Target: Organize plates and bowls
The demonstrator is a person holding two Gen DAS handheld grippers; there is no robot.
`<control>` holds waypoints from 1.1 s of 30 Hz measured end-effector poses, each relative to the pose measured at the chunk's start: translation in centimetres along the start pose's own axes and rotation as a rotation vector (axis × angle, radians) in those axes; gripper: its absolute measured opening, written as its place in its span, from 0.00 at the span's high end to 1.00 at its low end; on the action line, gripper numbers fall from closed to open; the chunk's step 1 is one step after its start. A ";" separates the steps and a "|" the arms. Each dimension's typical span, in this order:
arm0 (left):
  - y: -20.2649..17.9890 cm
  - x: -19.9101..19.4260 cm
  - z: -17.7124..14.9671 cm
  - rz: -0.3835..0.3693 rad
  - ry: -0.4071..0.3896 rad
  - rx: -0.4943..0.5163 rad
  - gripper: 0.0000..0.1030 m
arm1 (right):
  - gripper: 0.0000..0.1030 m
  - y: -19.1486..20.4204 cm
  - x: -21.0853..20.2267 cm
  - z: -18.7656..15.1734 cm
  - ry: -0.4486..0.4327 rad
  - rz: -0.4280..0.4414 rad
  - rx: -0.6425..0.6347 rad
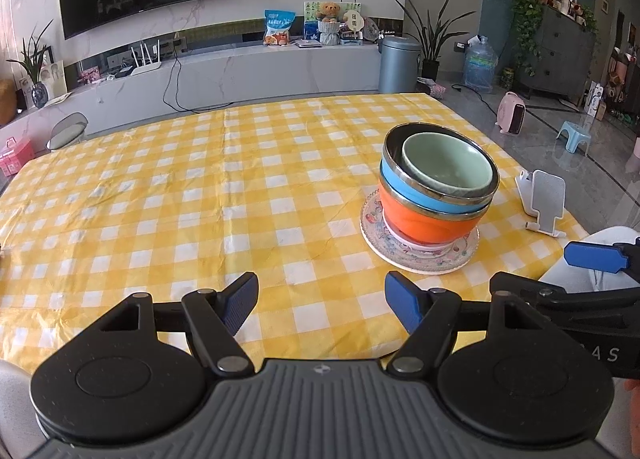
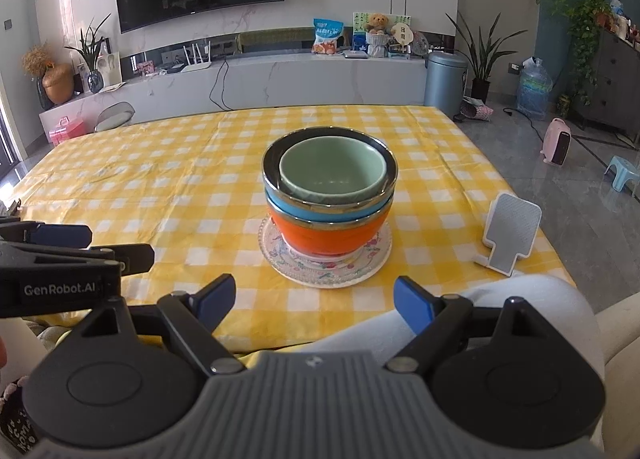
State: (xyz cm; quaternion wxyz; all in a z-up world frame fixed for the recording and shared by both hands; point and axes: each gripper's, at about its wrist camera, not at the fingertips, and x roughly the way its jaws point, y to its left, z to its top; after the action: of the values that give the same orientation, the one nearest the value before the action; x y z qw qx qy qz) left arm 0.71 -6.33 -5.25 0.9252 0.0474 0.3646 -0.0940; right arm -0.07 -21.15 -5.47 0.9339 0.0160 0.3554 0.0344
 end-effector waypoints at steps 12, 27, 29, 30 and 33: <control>0.0 -0.4 0.1 -0.003 -0.004 -0.001 0.18 | 0.18 0.5 -0.2 0.0 -0.003 0.007 -0.013; 0.0 -0.8 0.5 0.002 -0.015 -0.013 0.18 | 0.18 0.6 -0.2 -0.1 0.000 0.003 -0.022; 0.0 -0.8 0.5 0.002 -0.014 -0.013 0.18 | 0.18 0.7 -0.1 0.0 0.000 0.003 -0.021; 0.0 -0.8 0.5 0.000 -0.014 -0.013 0.18 | 0.18 0.6 -0.2 0.0 -0.001 0.003 -0.023; 0.1 -0.7 0.5 -0.002 -0.011 -0.015 0.18 | 0.17 0.7 -0.2 0.0 -0.002 0.003 -0.026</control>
State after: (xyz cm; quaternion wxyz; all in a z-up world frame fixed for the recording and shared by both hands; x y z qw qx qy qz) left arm 0.56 -6.17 -4.40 0.9274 0.0393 0.3604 -0.0925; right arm -0.24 -20.46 -5.32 0.9344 0.0041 0.3540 0.0402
